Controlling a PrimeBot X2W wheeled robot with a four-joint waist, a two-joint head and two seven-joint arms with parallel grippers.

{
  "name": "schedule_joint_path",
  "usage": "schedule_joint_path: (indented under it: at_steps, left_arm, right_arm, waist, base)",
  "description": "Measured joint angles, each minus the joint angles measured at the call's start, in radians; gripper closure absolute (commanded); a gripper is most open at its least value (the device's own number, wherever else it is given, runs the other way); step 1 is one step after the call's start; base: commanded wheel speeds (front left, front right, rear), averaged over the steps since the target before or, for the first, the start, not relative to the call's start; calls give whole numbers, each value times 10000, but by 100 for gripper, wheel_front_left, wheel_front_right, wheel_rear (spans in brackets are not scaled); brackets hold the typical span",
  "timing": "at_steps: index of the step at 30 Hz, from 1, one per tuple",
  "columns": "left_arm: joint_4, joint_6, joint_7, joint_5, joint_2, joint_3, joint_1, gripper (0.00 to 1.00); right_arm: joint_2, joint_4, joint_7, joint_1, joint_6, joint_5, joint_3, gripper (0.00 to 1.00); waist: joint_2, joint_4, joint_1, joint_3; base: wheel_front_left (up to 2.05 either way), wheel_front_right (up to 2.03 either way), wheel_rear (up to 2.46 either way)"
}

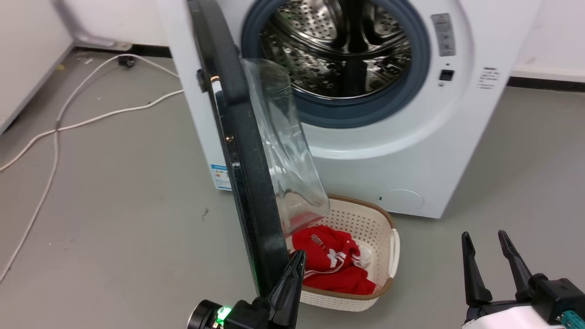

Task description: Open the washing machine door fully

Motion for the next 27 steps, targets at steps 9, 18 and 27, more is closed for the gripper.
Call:
schedule_joint_path:
  at_steps: [9,18,27]
  left_arm:
    - [-472,201,6,123,144,316,392,100]
    - [-815,558,10,178,445,1168,493,100]
    - [-782,819,12,-161,1055,3049,53,100]
  right_arm:
    - [6,96,0,64,0,79,-25,0]
    - [6,228,0,65,0,159,65,0]
    - [6,178,0,-108,0,65,61,0]
  waist:
    - [0,1523,0,15]
    - [0,2450,0,58]
    - [0,2359,0,356]
  base:
    - [0,0,0]
    - [0,0,0]
    - [0,0,0]
